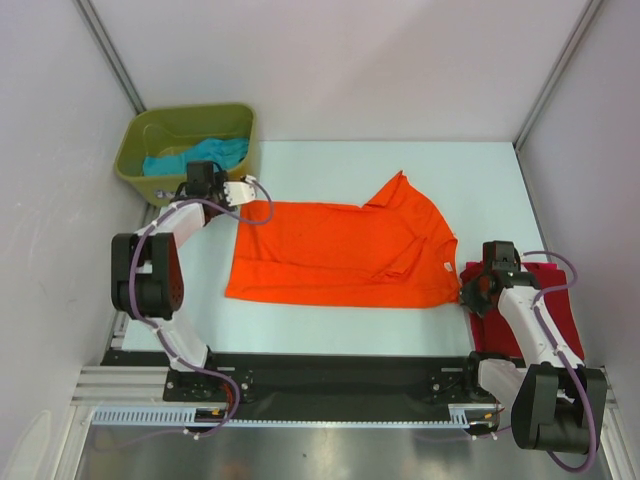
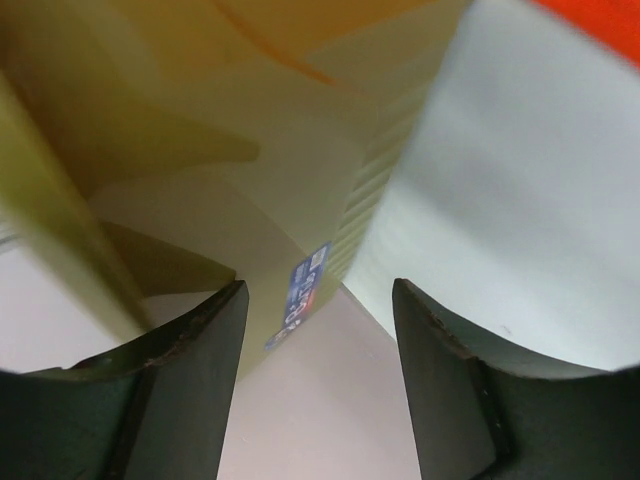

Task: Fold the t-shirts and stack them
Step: Fold the tshirt

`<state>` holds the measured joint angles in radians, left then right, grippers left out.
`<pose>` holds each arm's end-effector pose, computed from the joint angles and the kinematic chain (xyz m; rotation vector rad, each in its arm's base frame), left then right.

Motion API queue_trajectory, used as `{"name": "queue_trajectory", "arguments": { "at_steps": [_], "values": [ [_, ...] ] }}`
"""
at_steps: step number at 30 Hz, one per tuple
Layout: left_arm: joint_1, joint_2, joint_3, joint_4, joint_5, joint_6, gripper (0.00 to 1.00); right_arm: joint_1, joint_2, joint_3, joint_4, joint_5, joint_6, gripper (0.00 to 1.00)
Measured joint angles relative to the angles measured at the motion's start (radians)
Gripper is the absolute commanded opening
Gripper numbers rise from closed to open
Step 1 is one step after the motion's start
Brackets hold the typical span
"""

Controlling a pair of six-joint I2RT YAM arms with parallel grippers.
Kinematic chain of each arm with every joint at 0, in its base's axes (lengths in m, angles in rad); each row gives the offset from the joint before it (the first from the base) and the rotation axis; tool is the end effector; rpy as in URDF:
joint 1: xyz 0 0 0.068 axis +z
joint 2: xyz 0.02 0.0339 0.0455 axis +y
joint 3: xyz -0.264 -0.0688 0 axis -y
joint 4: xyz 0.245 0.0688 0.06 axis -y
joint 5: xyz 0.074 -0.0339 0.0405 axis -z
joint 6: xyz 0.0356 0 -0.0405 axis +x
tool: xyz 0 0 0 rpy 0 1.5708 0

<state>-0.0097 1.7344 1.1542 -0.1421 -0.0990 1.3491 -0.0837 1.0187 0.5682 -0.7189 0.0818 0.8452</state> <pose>0.3829 -0.0002 0.2175 1.4803 1.9191 0.7735 0.1702 -0.0172 0.1848 1.2465 2.4371 0.1029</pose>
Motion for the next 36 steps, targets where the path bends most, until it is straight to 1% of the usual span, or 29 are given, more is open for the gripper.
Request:
{"name": "queue_trajectory", "arguments": {
  "at_steps": [3,5,7,10,13,15,17,19,23,25,32,36],
  "values": [
    [0.033,0.079,0.046,0.028,-0.029,0.014,0.68,0.0,0.0,0.0,0.0,-0.001,0.0,0.0],
    [0.049,0.117,0.076,0.016,-0.051,0.013,0.74,0.0,0.001,0.0,-0.001,-0.002,0.0,0.0],
    [0.065,0.151,0.11,-0.004,-0.069,0.013,0.82,0.0,0.002,0.0,-0.002,-0.001,0.0,0.0],
    [0.069,0.164,0.15,-0.062,-0.082,-0.003,0.85,0.0,0.002,0.0,-0.006,0.0,0.0,0.0],
    [0.067,0.169,0.189,-0.113,-0.087,-0.034,0.86,0.0,0.002,0.0,-0.008,0.0,0.0,0.0],
    [0.064,0.181,0.204,-0.116,-0.106,-0.042,0.86,0.0,0.003,0.0,-0.009,0.0,0.0,0.0],
    [0.061,0.197,0.217,-0.115,-0.128,-0.043,0.83,-0.002,0.005,0.0,-0.009,0.0,0.0,0.0],
    [0.062,0.211,0.234,-0.114,-0.148,-0.05,0.83,-0.003,0.005,0.0,-0.009,0.0,-0.002,0.0],
    [0.069,0.213,0.241,-0.122,-0.148,-0.066,0.86,-0.006,0.004,0.0,-0.011,0.0,-0.004,0.0],
    [0.069,0.216,0.261,-0.153,-0.146,-0.069,0.87,-0.006,0.003,0.0,-0.011,0.0,-0.004,0.0],
    [0.076,0.288,0.429,-0.318,-0.155,-0.095,0.87,-0.008,0.003,0.0,-0.014,0.0,-0.004,0.0],
    [0.077,0.291,0.446,-0.356,-0.152,-0.102,0.88,-0.01,-0.001,0.0,-0.017,0.0,-0.004,0.0]
  ]
}}
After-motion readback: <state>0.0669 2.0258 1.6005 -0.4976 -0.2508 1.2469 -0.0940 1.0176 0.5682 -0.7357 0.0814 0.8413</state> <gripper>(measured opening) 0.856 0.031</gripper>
